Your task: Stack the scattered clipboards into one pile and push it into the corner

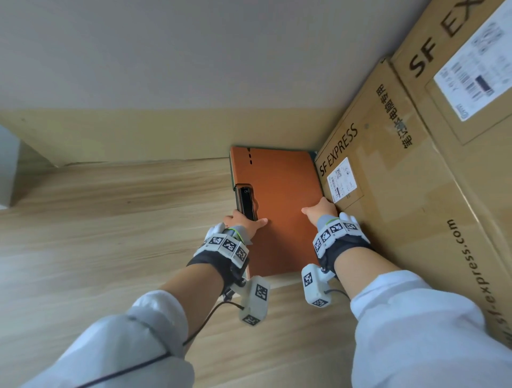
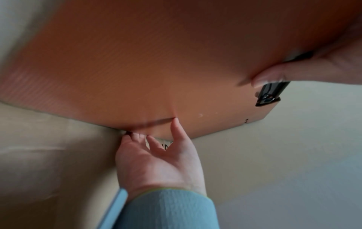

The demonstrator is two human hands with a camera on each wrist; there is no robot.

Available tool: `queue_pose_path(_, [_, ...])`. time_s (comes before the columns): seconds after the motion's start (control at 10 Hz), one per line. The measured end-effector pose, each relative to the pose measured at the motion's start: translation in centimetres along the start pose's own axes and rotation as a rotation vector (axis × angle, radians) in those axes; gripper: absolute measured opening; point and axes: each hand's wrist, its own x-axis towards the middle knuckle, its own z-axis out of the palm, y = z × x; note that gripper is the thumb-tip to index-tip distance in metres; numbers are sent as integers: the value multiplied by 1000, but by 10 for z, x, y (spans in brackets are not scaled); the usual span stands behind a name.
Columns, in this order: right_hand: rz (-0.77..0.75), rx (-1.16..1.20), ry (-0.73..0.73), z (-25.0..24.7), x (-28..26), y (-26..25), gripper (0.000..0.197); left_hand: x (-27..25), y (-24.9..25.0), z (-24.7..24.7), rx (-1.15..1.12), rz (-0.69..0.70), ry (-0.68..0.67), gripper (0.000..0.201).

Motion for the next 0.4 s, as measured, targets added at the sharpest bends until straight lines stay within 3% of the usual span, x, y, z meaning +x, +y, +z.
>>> queue_pose_path(0.2, [-70, -34, -17, -5, -8, 2, 63, -6, -4, -7, 27, 15, 0, 86])
queue_pose_path(0.4, [-261, -15, -10, -8, -32, -5, 41, -17, -27, -34, 42, 89, 1, 85])
